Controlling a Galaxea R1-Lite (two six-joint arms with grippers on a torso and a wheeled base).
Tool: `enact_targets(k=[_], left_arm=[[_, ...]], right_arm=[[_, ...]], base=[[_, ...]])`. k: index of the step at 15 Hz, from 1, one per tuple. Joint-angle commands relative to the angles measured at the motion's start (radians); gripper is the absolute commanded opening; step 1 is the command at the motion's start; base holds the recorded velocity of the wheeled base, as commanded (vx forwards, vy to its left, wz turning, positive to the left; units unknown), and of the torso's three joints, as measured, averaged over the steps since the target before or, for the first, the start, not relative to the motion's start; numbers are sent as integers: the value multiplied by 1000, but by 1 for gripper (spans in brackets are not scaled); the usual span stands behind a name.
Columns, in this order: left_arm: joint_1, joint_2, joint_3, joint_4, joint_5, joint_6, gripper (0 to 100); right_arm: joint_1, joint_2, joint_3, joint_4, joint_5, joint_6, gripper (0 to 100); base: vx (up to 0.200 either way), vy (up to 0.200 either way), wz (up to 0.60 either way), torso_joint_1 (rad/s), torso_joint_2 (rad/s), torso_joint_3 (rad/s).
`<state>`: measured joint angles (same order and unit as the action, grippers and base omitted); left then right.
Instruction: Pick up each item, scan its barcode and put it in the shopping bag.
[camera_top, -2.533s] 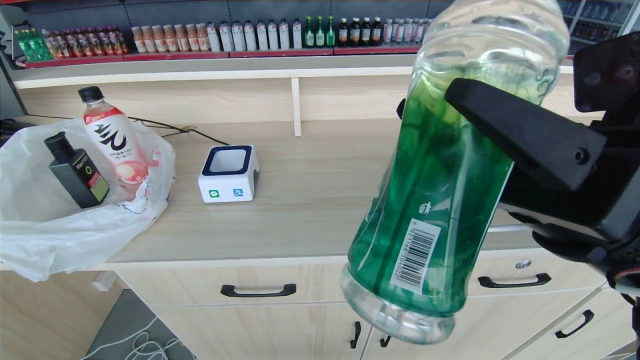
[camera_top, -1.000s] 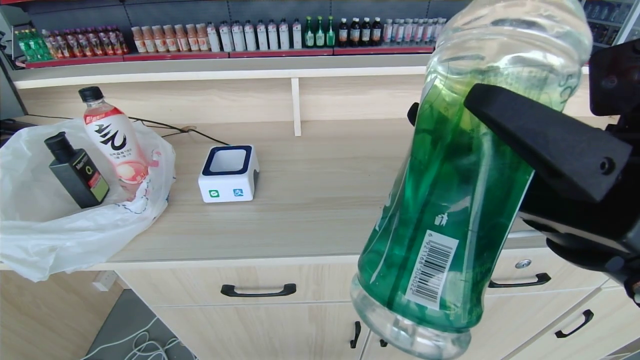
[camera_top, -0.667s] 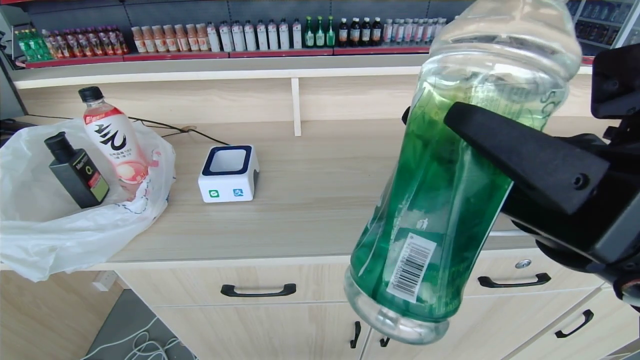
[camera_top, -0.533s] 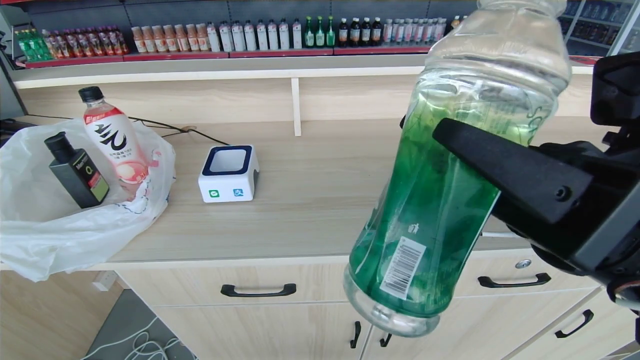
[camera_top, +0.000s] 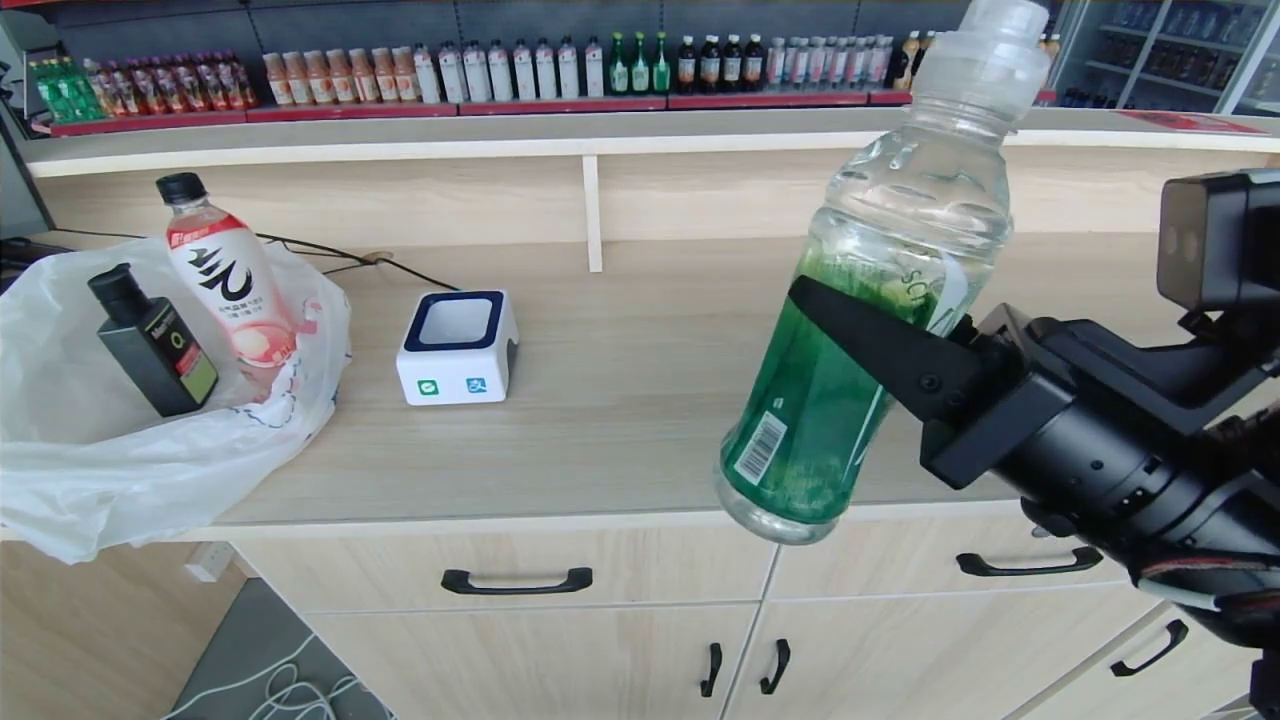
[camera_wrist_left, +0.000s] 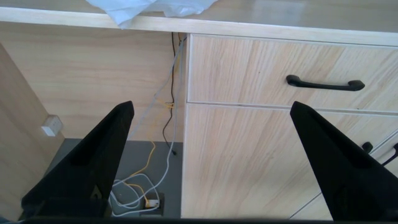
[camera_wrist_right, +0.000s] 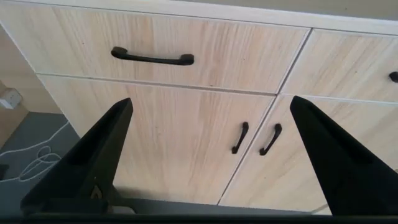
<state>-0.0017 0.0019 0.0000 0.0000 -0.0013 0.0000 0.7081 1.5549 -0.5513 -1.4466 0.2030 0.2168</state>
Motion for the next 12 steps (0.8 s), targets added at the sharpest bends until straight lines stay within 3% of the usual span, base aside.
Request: enact_targets(k=[1,4,7,12], left_arm=[[0,0,0,0,0,0,100],[0,0,0,2,1,-2,100],[0,0,0,0,1,-3,100],[0,0,0,0,0,0,100]], right_arm=[[-2,-19,28,5,-63,-57,0],[-32,-58,136,0,-166,-149,0],[-64,-70,197,-1,-198,-212,0],[-165,-65,214,-1,-201,-191,0]], base=[[0,0,0,0,0,0],[0,0,0,0,0,0],[0,0,0,0,0,0],[0,0,0,0,0,0]])
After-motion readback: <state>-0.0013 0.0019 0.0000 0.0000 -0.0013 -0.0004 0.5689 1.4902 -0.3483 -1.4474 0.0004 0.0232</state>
